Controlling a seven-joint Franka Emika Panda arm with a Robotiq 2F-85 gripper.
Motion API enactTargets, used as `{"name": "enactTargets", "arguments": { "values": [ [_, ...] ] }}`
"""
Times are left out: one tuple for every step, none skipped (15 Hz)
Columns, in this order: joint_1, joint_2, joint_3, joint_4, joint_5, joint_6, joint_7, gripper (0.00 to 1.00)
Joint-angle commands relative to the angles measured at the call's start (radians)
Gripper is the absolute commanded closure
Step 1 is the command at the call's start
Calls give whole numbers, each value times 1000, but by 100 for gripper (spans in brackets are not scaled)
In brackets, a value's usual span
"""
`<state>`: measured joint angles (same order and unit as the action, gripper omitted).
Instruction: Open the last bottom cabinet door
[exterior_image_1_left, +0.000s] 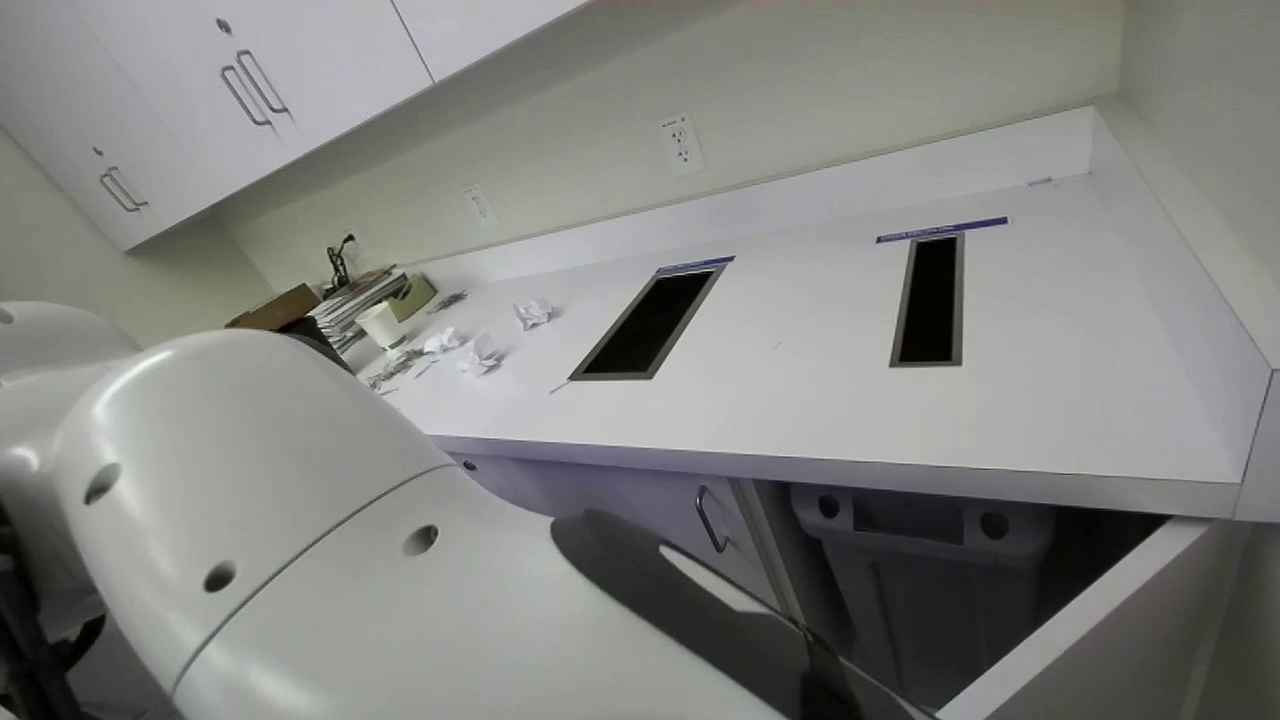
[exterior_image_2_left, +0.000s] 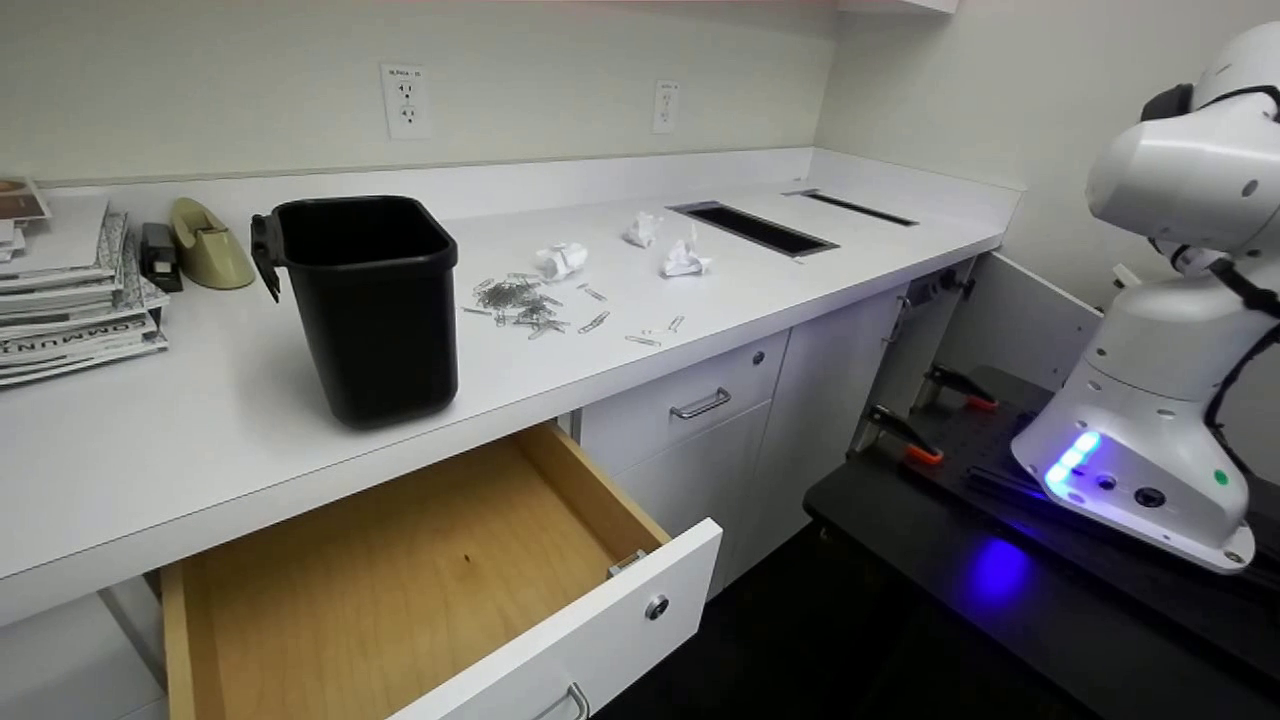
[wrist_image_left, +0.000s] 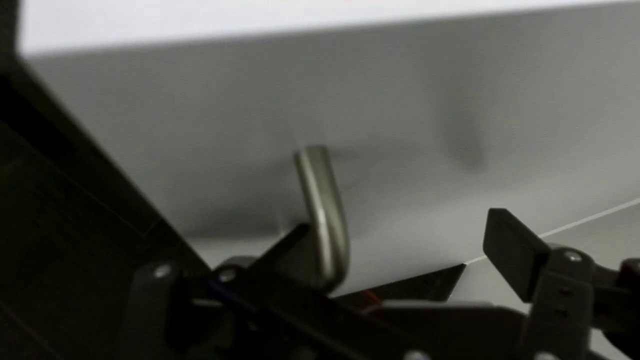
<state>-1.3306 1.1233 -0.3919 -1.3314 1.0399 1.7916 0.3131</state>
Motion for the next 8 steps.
{"name": "enactTargets", "arguments": {
  "values": [
    [68,-127,-10,-88,-117,114,-18,0],
    [82,-158,-14,-112,-156,150,-21,0],
    [102,-203,-22,-154,-197,187,-29,0],
    [125,-246,-29,-199,-242,229,-42,0],
    [146,-280,-30,-233,-280,272,-53,0],
    [174,-321,-34,-283,-319,335,-58,0],
    [200,-355,-35,-330,-357,405,-59,0],
    [224,-385,-36,-376,-397,473,-65,0]
  ]
}}
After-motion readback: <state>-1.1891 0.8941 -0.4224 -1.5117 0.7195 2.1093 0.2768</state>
